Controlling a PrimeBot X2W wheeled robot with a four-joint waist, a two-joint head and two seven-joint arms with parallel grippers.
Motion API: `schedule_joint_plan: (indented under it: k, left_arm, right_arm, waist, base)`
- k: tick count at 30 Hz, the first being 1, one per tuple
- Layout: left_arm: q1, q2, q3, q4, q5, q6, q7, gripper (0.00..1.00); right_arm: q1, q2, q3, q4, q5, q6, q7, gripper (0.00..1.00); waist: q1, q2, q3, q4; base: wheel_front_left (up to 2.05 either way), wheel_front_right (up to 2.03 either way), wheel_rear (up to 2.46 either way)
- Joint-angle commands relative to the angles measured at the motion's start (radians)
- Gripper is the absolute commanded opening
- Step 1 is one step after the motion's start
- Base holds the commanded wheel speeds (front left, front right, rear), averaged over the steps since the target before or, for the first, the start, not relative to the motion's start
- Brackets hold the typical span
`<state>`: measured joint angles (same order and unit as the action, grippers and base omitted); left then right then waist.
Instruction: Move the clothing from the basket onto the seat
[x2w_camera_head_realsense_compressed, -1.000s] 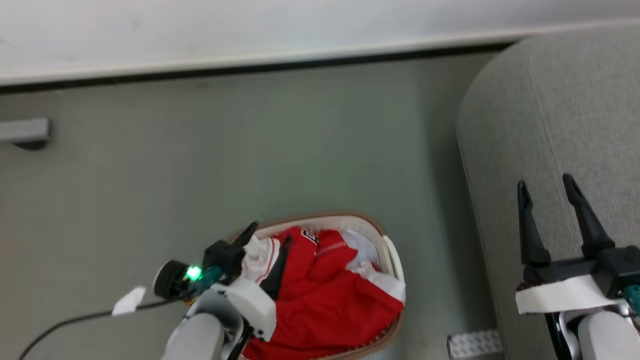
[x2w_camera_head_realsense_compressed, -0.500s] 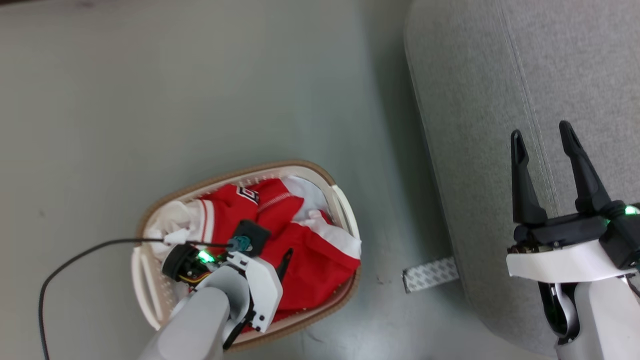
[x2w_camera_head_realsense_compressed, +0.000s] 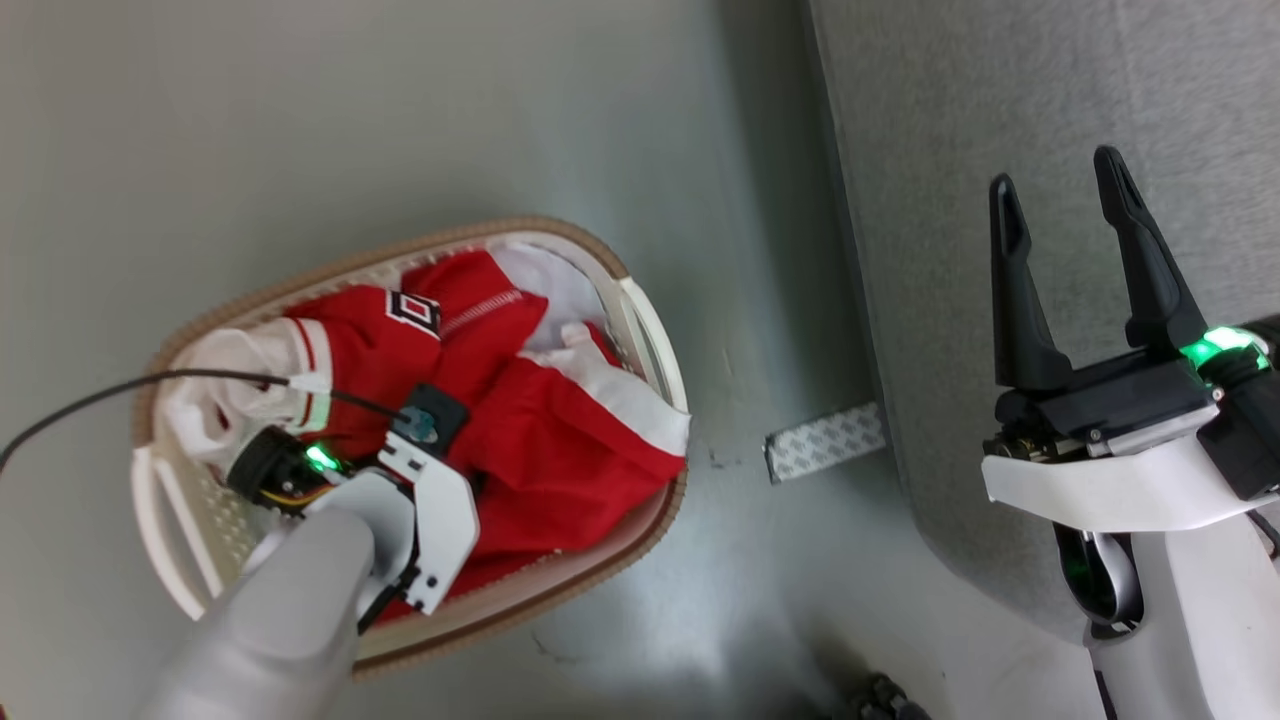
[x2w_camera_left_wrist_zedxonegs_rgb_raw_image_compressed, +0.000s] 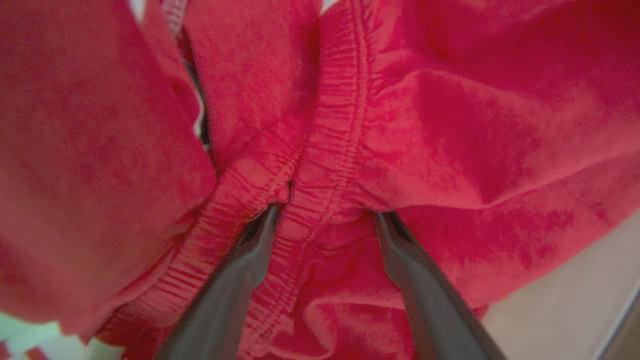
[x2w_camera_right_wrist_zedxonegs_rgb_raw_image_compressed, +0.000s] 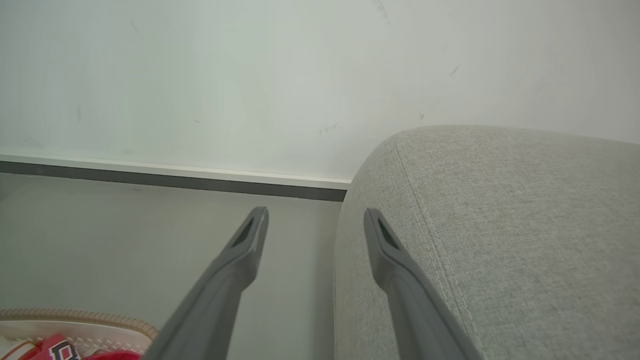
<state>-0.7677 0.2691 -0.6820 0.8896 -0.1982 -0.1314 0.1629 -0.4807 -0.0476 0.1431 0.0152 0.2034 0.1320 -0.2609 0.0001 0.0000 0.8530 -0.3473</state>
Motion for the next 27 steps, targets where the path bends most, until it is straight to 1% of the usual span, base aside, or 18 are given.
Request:
schedule_joint_plan:
  k: [1, 3, 4, 5, 8, 9, 12, 18, 22, 27]
  left_arm:
    - [-0.013, 0.014, -0.003, 0.012, 0.006, 0.002, -0.008, 1.0]
    - [-0.02, 0.013, -0.014, 0.031, 0.009, 0.002, -0.019, 1.0]
    - [-0.024, 0.011, -0.019, 0.038, 0.01, 0.002, -0.029, 0.78]
    - [-0.026, 0.008, -0.022, 0.047, 0.011, 0.002, -0.037, 0.0]
    - [-0.021, -0.02, -0.026, 0.062, -0.006, 0.002, -0.071, 0.0]
    - [-0.021, -0.02, -0.026, 0.062, -0.006, 0.002, -0.071, 0.0]
    - [-0.004, -0.045, -0.01, 0.068, -0.038, 0.004, -0.128, 0.0]
    - [0.072, -0.094, 0.024, 0.049, -0.121, 0.002, -0.216, 0.0]
    - [0.136, -0.115, 0.029, 0.007, -0.173, 0.002, -0.241, 0.0]
    - [0.216, -0.12, 0.034, -0.079, -0.231, 0.001, -0.24, 0.0]
  right_arm:
    - [-0.018, -0.001, 0.007, -0.011, 0.01, -0.002, -0.002, 1.0]
    - [-0.018, -0.001, 0.013, -0.013, 0.011, -0.002, -0.002, 1.0]
    - [-0.018, -0.001, 0.015, -0.013, 0.01, -0.002, -0.002, 1.0]
    - [-0.016, -0.001, 0.016, -0.01, 0.009, -0.002, -0.002, 1.0]
    - [0.004, -0.001, 0.009, 0.007, -0.004, -0.002, -0.002, 1.0]
    - [0.004, -0.001, 0.009, 0.007, -0.004, -0.002, -0.002, 1.0]
    - [0.029, -0.001, -0.001, 0.03, -0.012, -0.002, -0.002, 1.0]
    - [0.109, -0.001, -0.032, 0.076, -0.03, -0.002, -0.002, 1.0]
    - [0.179, -0.002, -0.054, 0.112, -0.058, -0.002, -0.002, 1.0]
    - [0.264, -0.002, -0.076, 0.149, -0.078, -0.002, -0.002, 1.0]
  waist:
    - [-0.0001, 0.0, 0.036, -0.017]
    - [-0.0001, 0.0, 0.041, -0.021]
    - [-0.0001, 0.0, 0.04, -0.022]
    - [-0.0001, 0.0, 0.035, -0.022]
    - [-0.0001, 0.0, 0.003, -0.009]
    - [-0.0001, 0.0, 0.003, -0.009]
    - [-0.0001, 0.0, -0.06, 0.012]
    - [-0.0001, 0.0, -0.244, 0.064]
    - [-0.0001, 0.0, -0.378, 0.105]
    - [-0.0001, 0.0, -0.524, 0.144]
  base:
    - [0.0, 0.0, 0.0]
    - [0.0, 0.0, 0.0]
    - [0.0, 0.0, 0.0]
    - [0.0, 0.0, 0.0]
    - [0.0, 0.0, 0.0]
    - [0.0, 0.0, 0.0]
    - [0.0, 0.0, 0.0]
    - [0.0, 0.0, 0.0]
    - [0.0, 0.0, 0.0]
    - [0.0, 0.0, 0.0]
